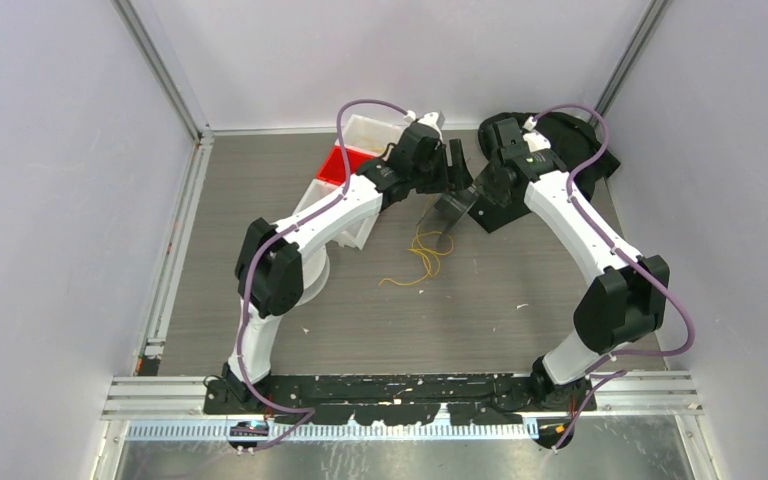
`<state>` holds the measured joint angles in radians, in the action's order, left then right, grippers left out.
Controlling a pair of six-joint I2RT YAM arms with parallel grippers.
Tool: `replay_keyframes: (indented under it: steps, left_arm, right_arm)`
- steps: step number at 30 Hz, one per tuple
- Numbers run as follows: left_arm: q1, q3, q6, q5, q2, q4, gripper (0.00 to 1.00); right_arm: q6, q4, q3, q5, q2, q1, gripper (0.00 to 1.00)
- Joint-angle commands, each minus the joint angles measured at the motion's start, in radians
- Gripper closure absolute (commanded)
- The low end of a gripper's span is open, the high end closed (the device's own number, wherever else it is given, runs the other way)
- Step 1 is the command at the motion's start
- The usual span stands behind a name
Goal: Wrap the cables
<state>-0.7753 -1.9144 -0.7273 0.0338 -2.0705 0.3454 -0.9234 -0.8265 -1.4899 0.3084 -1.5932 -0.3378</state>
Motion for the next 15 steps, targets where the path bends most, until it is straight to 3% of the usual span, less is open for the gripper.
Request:
replay_keyframes:
  steps: [1, 6, 15]
  left_arm:
    - [-0.004, 0.010, 0.003, -0.026, 0.039, -0.065, 0.29]
    - [-0.002, 0.018, -0.018, -0.078, 0.043, -0.076, 0.29]
    - [0.004, 0.067, 0.020, -0.040, 0.116, -0.072, 0.29]
  right_arm:
    - [-0.018, 0.020, -0.036, -0.013, -0.005, -0.006, 1.00]
    - [-0.015, 0.020, -0.037, -0.013, 0.000, -0.005, 0.99]
    - [-0.005, 0.017, -0.035, -0.008, 0.008, -0.006, 1.00]
